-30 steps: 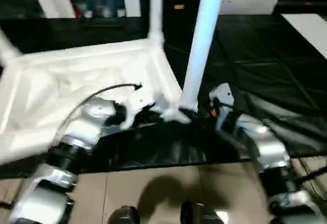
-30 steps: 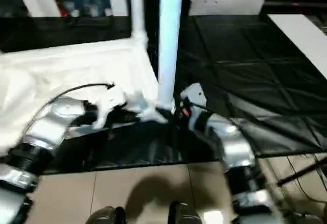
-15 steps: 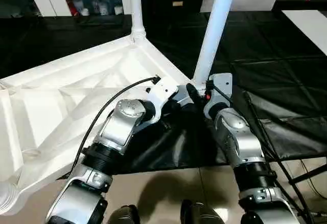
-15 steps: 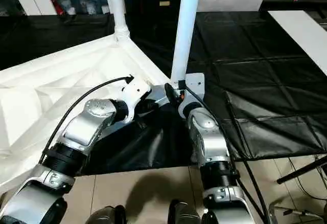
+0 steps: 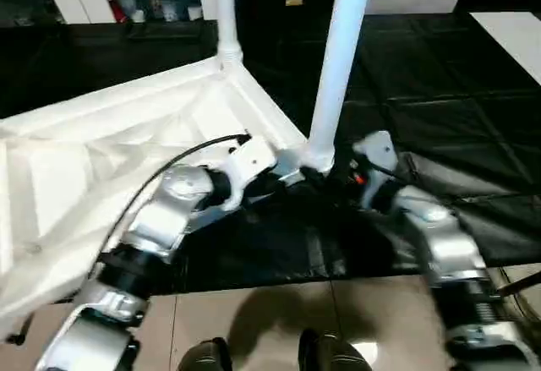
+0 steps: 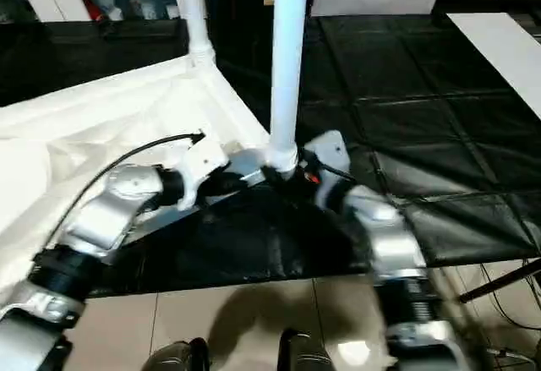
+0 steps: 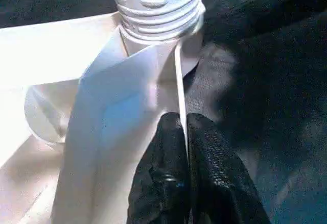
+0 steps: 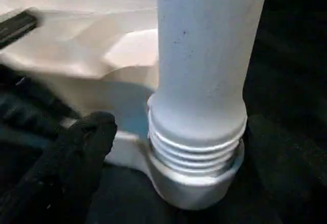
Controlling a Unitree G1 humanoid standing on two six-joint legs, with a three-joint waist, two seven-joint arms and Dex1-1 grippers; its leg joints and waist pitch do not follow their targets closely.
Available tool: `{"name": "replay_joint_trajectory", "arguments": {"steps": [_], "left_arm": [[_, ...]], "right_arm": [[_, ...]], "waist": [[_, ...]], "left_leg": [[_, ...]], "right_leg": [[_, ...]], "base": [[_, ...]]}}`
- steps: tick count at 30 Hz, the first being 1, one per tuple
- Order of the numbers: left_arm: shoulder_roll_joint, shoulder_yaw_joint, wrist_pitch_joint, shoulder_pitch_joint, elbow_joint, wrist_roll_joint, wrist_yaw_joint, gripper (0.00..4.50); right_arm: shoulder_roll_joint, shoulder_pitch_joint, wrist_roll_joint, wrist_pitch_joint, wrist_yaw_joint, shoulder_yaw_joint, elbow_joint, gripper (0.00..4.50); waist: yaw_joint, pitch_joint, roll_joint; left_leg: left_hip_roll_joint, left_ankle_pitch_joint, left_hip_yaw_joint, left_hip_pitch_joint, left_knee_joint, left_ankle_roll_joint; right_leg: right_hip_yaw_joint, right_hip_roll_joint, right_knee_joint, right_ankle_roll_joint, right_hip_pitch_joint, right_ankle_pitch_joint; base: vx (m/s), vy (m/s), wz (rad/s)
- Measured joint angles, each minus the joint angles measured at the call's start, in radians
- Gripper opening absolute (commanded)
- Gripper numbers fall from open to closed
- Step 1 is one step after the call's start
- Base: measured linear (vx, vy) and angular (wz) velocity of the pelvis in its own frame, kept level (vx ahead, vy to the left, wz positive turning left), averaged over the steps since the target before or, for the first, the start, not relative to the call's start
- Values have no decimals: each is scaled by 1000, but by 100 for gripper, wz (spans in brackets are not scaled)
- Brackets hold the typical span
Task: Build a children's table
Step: Rotate leg to tighten
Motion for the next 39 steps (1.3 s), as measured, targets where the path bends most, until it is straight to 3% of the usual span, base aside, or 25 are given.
{"name": "replay_joint_trajectory", "arguments": {"steps": [8,12,16,24,33,39], "left_arm": [[112,-19,-159,2,55,-32,-193,0],[144,-47,-216,-17,71,-38,-285,0],[159,-63,-245,-25,74,-39,-336,0],[163,-68,-276,-38,103,-40,-355,0],[163,-74,-297,-47,121,-41,-365,0],[162,-75,-298,-48,123,-41,-365,0]], "right_arm": [[-119,-51,23,6,246,61,4,443],[-139,-113,25,43,336,98,32,443],[-160,-140,37,70,408,126,42,443],[-184,-168,33,71,488,167,73,363],[-192,-182,22,67,506,175,93,285],[-193,-182,22,67,507,176,94,265]], "waist": [[11,0,0],[37,0,0],[47,0,-1],[48,0,-1],[50,0,-2],[50,0,-2]], "left_leg": [[0,0,1,1,1,0],[1,0,2,1,2,-1],[1,0,4,1,2,0],[1,0,5,2,2,0],[1,0,5,2,2,0],[1,0,5,2,2,0]], "right_leg": [[0,0,1,0,0,0],[0,-1,1,0,1,0],[2,-1,1,-1,1,1],[2,-1,2,-1,0,1],[2,-1,2,-1,0,1],[2,-1,2,-1,0,1]], "base": [[0,0,0],[0,0,0],[0,0,0],[0,0,0],[0,0,0],[0,0,0]]}}
